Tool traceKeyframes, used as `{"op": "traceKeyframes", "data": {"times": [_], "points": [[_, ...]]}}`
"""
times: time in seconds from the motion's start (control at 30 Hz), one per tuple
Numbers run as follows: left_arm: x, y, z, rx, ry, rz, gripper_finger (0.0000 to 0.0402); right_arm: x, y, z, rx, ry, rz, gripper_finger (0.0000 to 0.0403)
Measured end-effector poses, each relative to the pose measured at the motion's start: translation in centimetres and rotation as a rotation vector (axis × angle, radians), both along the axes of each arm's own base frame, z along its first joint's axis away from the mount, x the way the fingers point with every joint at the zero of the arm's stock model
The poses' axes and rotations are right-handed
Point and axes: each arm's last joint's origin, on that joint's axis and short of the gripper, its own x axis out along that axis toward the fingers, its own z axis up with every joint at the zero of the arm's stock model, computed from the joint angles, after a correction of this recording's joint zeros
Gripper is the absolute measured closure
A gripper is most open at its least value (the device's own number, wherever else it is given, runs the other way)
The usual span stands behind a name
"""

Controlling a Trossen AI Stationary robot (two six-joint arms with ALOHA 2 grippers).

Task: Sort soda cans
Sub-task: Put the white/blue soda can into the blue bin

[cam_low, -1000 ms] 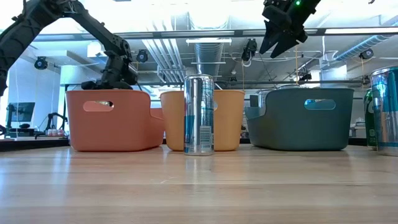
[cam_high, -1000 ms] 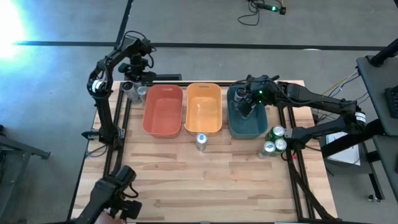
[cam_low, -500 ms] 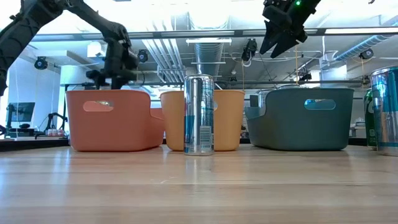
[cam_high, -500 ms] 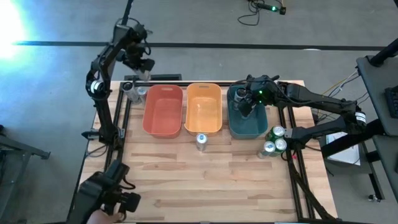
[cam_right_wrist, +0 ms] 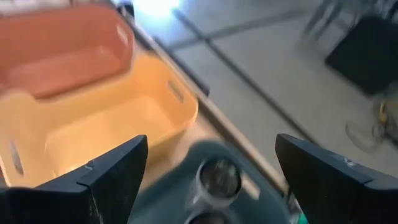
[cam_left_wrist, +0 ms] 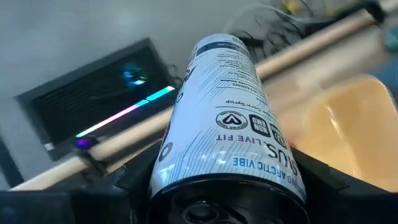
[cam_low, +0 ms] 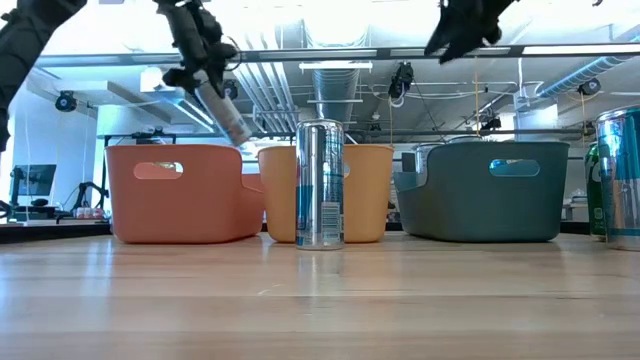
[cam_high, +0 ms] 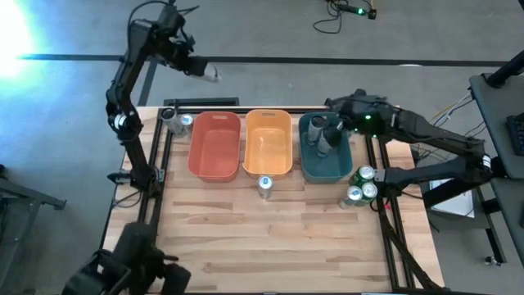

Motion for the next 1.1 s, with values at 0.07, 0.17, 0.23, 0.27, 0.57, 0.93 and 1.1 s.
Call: {"op": "traceKeyframes", "data": {"times": [0.07,0.17,0.23,0.27,0.57,0.93,1.1], "points": [[0.7,-0.8,0.0,-0.013,0.011,-0.039,0.0163,-0.3,0.1,0.9,-0.056,-0.052,0.024,0.0055],[2.1,-2.0,0.4,-0.001,0.005,-0.092,0.0163,-0.4,0.2,2.0,-0.121,-0.116,0.087,0.0055],[3.2,-3.1,0.8,0.013,-0.002,-0.136,0.0163,0.0,0.3,2.3,-0.132,-0.151,0.14,0.0055],[3.8,-3.6,0.9,0.015,-0.004,-0.162,0.0162,0.3,0.3,2.3,-0.132,-0.16,0.164,0.0055],[9.5,-8.2,1.0,0.028,-0.026,-0.371,0.0162,5.2,0.5,0.3,-0.111,-0.098,0.279,0.0055],[14.9,-13.6,1.7,0.02,-0.195,-0.504,0.0162,12.3,0.0,1.5,-0.137,-0.064,0.311,0.0055],[15.6,-14.6,1.7,-0.02,-0.222,-0.461,0.0162,14.6,0.2,1.9,-0.229,-0.015,0.333,0.0055]]}}
